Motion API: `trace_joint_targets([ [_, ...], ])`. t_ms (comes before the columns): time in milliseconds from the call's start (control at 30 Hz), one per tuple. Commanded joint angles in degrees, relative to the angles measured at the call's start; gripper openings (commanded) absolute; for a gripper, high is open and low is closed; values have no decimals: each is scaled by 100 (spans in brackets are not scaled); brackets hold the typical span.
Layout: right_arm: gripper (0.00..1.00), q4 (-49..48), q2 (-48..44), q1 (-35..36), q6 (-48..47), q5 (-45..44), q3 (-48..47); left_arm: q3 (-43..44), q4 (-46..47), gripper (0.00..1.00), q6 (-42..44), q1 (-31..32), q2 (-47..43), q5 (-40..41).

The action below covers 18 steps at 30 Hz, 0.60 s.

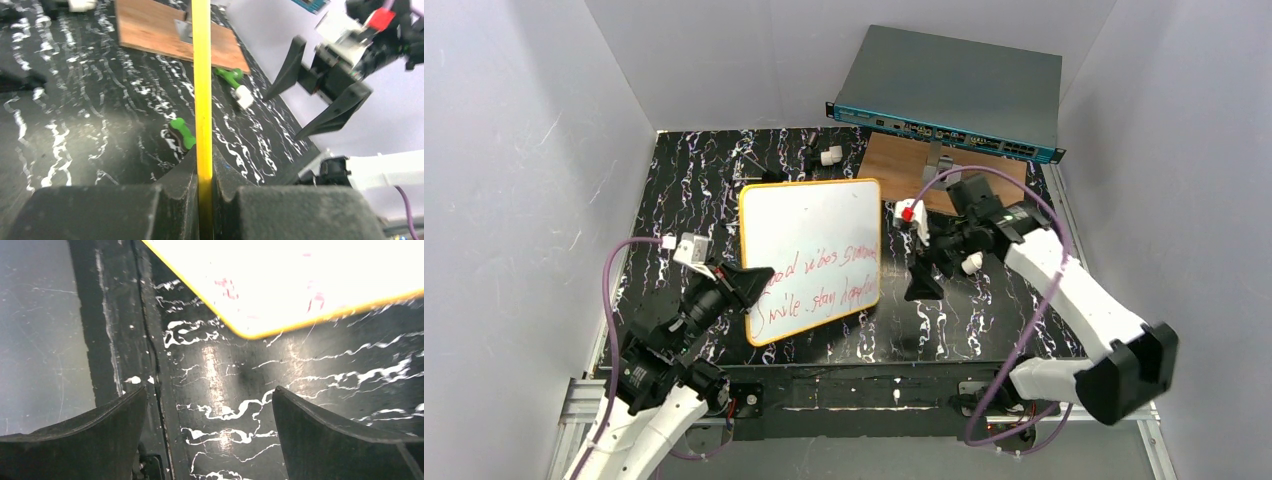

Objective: Erase the whiteboard
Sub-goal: Place the whiteboard eraser at the center of the board, then adjust the whiteboard at the center of the board.

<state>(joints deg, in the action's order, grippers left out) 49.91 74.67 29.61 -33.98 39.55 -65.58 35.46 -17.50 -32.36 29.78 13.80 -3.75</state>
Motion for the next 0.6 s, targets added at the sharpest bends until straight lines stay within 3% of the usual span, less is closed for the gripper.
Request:
trace_joint_targets([
  [0,98,936,-788,-12,-452,394,-960,659,1671,0,305,10,299,-1275],
  [167,98,1479,-795,-100,-317,318,-2088,690,2278,0,189,10,826,-2191],
  [367,98,1923,-770,-683,-315,860,-2981,887,1997,0,637,11,1363,-3277],
  [567,98,2342,-611,-871,-874,1617,-2556,1137,2096,0,884,10,1977,-4124],
])
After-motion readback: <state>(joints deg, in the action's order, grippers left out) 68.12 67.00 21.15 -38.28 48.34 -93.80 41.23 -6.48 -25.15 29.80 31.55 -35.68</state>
